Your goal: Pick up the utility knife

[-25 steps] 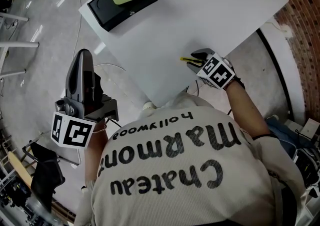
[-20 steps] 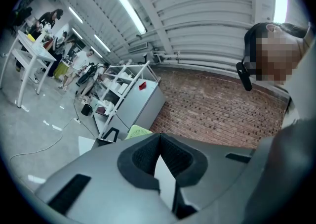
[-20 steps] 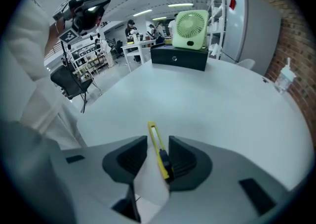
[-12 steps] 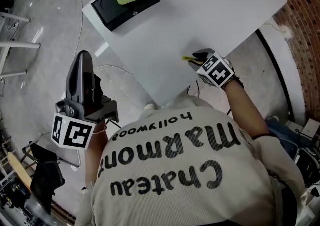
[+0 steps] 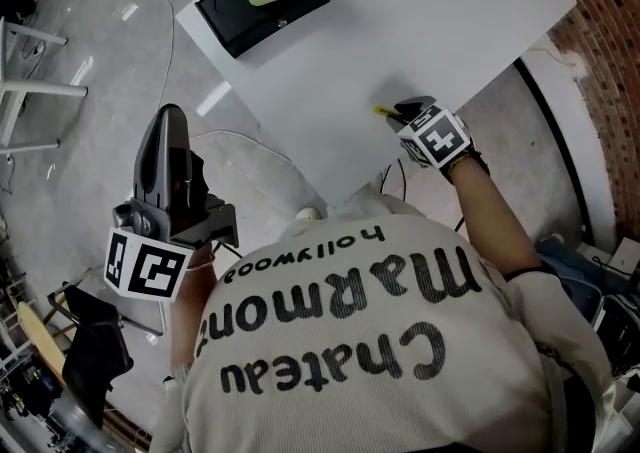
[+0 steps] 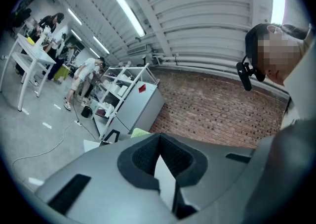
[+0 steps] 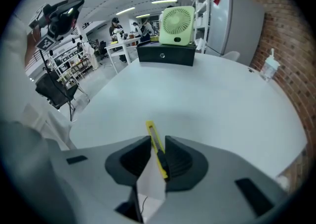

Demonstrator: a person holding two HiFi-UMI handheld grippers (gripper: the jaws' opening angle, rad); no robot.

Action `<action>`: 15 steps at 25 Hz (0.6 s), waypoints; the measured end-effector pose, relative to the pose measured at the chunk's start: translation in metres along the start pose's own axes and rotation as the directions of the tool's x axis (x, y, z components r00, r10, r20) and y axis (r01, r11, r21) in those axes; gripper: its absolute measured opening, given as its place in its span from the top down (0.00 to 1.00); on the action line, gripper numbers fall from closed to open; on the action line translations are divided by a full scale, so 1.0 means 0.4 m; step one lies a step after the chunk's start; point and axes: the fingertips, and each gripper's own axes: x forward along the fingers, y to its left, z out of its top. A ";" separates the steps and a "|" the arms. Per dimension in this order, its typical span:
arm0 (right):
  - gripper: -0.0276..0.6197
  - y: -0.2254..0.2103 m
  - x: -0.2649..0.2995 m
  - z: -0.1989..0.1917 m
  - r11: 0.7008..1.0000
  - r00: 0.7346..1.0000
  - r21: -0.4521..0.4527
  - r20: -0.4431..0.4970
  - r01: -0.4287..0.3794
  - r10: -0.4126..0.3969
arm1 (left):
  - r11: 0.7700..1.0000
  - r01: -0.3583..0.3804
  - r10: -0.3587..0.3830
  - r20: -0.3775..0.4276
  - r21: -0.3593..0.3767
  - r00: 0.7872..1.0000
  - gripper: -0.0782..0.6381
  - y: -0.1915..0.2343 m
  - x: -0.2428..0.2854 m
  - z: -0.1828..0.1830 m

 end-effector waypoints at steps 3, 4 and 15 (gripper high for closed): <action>0.83 0.002 0.000 -0.002 0.999 1.000 0.029 -0.001 0.022 -0.022 | 1.000 0.004 -0.004 -0.002 0.001 1.000 0.89 0.003 -0.014 0.002; 0.84 0.002 0.001 -0.002 0.999 1.000 0.040 0.000 0.031 -0.031 | 1.000 0.004 -0.004 -0.004 0.002 1.000 0.89 0.005 -0.018 0.002; 0.87 -0.007 -0.001 0.003 0.971 0.996 0.221 0.002 0.090 -0.093 | 1.000 0.014 -0.014 -0.014 0.005 1.000 0.89 0.023 -0.068 0.010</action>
